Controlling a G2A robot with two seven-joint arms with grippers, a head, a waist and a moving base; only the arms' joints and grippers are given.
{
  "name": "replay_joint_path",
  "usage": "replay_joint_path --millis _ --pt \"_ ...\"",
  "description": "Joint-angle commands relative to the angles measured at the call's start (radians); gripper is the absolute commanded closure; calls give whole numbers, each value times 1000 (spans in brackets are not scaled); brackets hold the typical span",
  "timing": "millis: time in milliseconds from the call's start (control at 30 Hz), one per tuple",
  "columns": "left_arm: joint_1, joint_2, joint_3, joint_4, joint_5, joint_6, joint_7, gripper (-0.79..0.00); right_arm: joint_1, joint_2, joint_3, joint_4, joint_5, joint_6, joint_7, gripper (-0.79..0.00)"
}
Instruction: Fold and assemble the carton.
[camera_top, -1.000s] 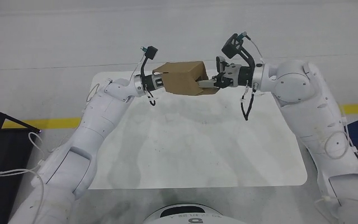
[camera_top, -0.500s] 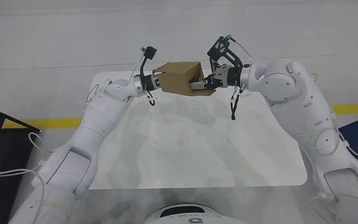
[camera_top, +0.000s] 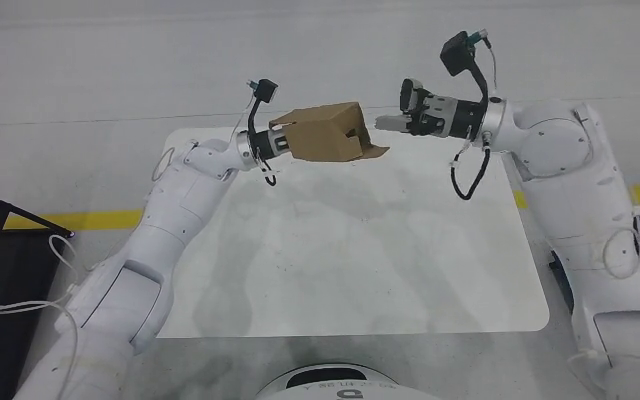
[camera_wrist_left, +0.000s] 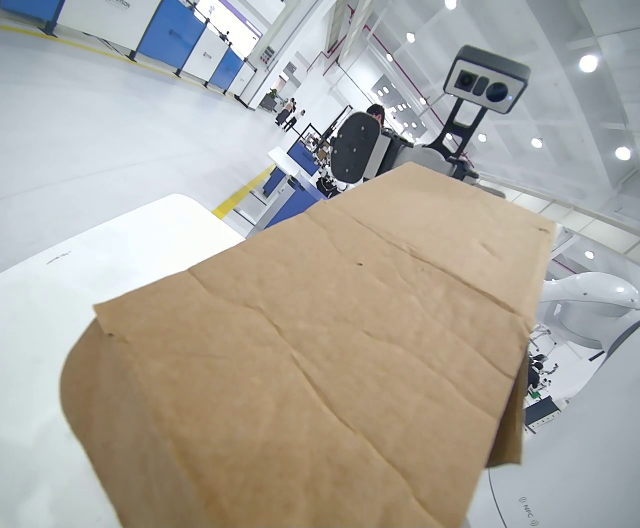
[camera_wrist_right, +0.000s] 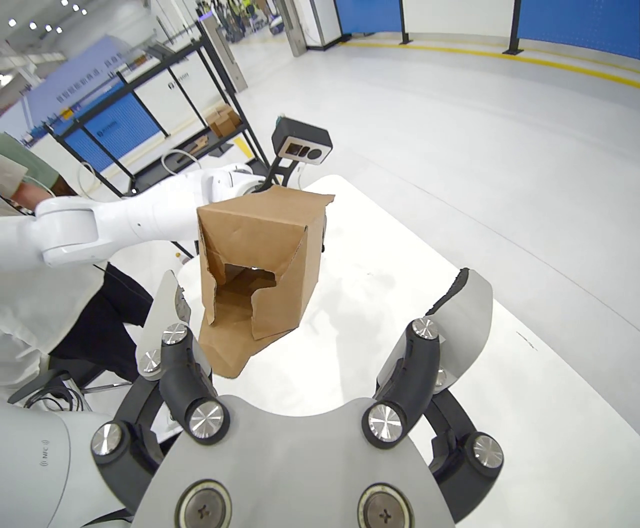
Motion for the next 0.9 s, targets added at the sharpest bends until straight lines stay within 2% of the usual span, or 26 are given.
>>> replay_joint_path --millis 0,300,600,867 --pt "-2 3 4 -6 -6 0 0 0 -18 6 36 8 31 -13 -5 -785" --pt "-4 14 16 -22 -92 0 0 0 -81 18 110 67 150 -36 -22 -785" --pt "-25 -14 76 -8 -164 0 0 0 -79 16 79 114 184 -66 33 -785" --pt "-43 -34 81 31 -198 0 0 0 -66 12 27 116 228 -122 128 -785"
